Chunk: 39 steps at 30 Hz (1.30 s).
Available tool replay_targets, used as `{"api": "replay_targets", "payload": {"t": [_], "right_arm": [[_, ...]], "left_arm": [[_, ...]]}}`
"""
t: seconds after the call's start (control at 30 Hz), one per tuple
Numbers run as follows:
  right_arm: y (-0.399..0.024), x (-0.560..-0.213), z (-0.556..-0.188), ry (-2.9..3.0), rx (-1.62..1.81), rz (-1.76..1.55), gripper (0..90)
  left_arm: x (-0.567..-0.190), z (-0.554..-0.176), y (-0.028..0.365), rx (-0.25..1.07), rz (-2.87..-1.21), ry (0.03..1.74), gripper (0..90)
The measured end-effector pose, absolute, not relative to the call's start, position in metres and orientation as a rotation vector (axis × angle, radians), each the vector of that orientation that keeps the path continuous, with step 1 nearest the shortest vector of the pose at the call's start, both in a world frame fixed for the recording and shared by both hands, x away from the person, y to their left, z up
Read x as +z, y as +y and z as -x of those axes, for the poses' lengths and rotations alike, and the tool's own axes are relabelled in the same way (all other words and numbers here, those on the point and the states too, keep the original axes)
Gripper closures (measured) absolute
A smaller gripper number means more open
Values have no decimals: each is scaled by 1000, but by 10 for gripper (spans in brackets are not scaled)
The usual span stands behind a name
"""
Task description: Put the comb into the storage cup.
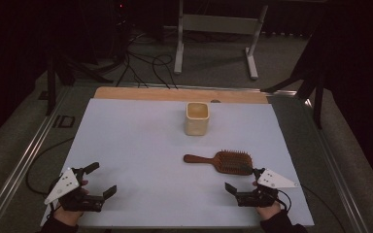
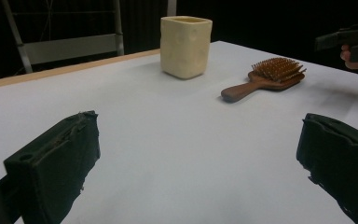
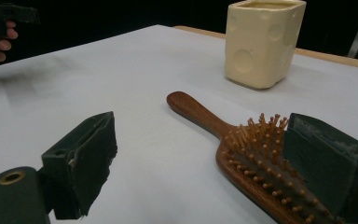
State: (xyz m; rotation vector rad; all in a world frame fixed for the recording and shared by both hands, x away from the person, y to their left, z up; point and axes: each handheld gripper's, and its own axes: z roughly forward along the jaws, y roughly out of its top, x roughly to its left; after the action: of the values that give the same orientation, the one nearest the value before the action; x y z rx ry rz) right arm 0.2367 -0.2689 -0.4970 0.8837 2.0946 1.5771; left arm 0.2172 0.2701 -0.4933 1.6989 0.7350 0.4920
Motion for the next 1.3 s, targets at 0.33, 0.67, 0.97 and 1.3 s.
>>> {"api": "replay_targets", "payload": {"t": [0.33, 0.67, 0.97, 1.3], "right_arm": [[-271, -498, -236, 2107, 1583, -895, 95], [-268, -492, -234, 2106, 1557, -893, 96], [-270, -484, -233, 2080, 1554, -903, 96], [-270, -471, -230, 2106, 1522, -919, 95]], "left_arm": [[-493, -219, 265, 495, -1705, 734, 1], [-494, -215, 264, 491, -1721, 709, 1], [-494, -215, 263, 488, -1719, 698, 1], [-493, -215, 262, 487, -1720, 696, 1]]}}
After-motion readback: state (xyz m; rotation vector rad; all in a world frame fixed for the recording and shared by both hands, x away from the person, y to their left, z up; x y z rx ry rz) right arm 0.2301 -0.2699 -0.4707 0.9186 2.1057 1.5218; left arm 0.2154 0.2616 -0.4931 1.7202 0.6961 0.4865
